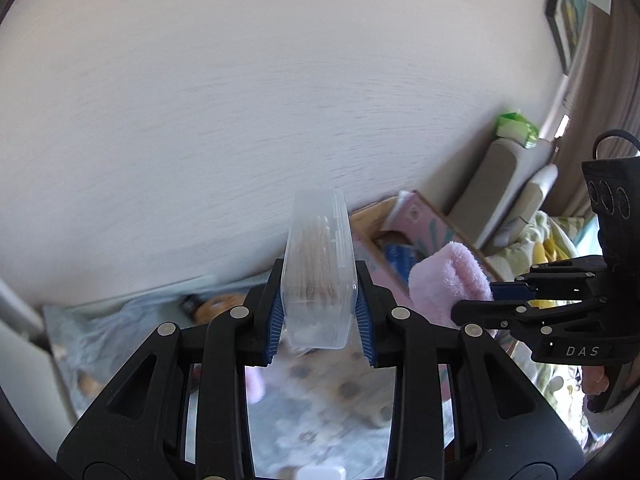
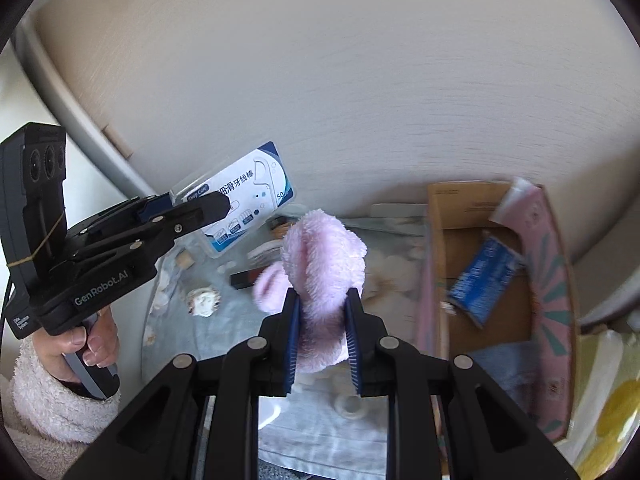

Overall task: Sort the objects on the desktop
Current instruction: 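Carry swab box and pink slipper into the cardboard box and release both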

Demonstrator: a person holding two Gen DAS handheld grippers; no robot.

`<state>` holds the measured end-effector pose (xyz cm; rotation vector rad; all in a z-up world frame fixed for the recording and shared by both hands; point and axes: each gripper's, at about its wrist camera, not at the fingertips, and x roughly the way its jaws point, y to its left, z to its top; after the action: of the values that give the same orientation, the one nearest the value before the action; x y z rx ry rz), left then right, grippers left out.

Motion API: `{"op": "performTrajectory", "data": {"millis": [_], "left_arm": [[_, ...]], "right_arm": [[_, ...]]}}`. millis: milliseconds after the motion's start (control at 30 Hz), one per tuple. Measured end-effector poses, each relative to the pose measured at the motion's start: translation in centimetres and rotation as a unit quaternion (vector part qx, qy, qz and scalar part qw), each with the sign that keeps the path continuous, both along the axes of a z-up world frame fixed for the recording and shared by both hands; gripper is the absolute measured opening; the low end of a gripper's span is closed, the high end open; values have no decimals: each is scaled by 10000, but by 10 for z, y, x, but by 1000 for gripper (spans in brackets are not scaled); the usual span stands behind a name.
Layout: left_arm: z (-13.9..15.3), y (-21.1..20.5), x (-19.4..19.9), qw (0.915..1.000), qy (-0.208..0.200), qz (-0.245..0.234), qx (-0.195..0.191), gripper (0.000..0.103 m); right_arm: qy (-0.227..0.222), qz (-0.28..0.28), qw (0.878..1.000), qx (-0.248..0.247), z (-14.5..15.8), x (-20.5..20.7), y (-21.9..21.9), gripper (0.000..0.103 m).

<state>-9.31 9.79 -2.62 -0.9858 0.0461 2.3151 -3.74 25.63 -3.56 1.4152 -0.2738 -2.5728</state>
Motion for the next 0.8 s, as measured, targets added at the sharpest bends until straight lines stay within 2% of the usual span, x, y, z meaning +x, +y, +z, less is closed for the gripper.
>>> {"op": "performTrajectory", "data": {"millis": [167, 300, 567, 800], "left_arm": [[5, 54, -6, 9993, -4, -373, 54, 28], [0, 95, -13, 9981, -136, -588, 83, 28], [-30, 172, -25, 9952, -434, -881, -42, 28], [-52, 211, -33, 9937, -537, -961, -228, 28]], "right_arm": [[7, -391, 9992, 71, 9, 12, 41, 19], [-75, -660, 9978, 66, 4, 21, 72, 19], [-486, -824, 9953, -168, -40, 33, 108, 19], [-784, -860, 9929, -260, -71, 35, 118, 19]]}}
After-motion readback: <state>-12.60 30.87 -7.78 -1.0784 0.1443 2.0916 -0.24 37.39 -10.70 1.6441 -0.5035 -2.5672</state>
